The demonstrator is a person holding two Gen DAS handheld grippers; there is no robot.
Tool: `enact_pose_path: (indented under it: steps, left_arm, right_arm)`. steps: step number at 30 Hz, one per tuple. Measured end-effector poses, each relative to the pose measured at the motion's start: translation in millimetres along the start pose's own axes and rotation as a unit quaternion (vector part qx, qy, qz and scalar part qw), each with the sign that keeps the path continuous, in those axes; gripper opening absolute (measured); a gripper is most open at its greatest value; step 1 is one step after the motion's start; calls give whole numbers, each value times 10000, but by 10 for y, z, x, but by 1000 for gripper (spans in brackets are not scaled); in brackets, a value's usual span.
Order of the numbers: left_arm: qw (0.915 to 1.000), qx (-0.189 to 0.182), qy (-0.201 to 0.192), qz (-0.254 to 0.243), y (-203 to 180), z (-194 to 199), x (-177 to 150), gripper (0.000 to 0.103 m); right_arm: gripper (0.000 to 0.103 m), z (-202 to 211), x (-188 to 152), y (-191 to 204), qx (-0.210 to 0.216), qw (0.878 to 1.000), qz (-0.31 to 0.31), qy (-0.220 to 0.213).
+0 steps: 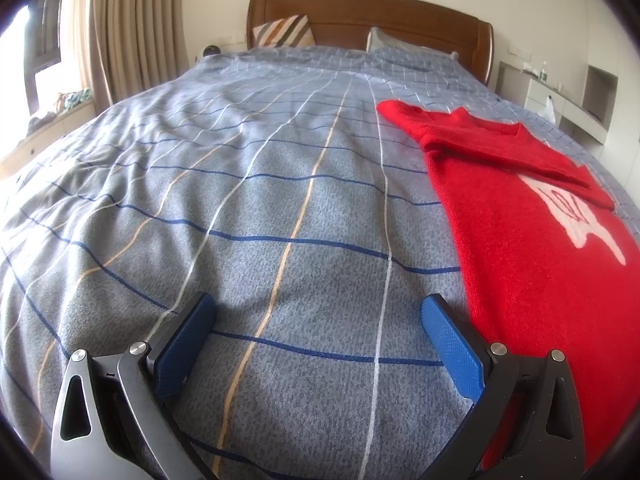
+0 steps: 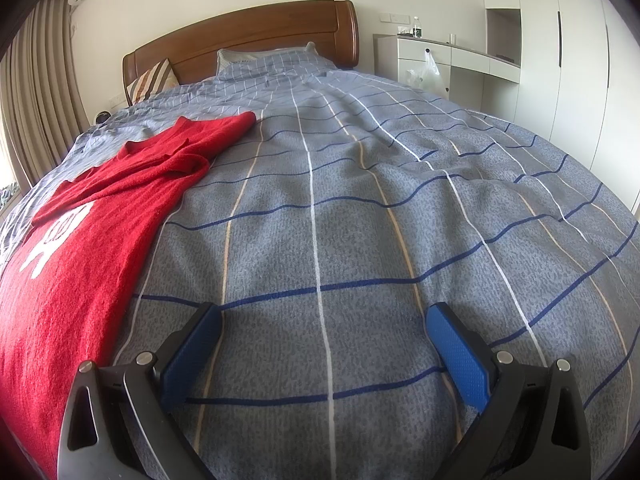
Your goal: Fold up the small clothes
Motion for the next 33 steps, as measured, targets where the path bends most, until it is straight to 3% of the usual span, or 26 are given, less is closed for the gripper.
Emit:
enact_pose_path:
  steps: [33]
  left_arm:
    - [10000,36,-86,1,-12,17,-9,103]
  right_arm:
    - [101,6,-1,1,11,10000,-10,-11]
Point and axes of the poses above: each gripper's, at about its wrist camera, not at the fingertips, and z roughly against the way its jaws point, y to its left, x to its top, the point moved 2 cm from there along -z, roughly the way its jaws point, and after that the axes turned 14 degrees about -z, right-handed, at the moved point
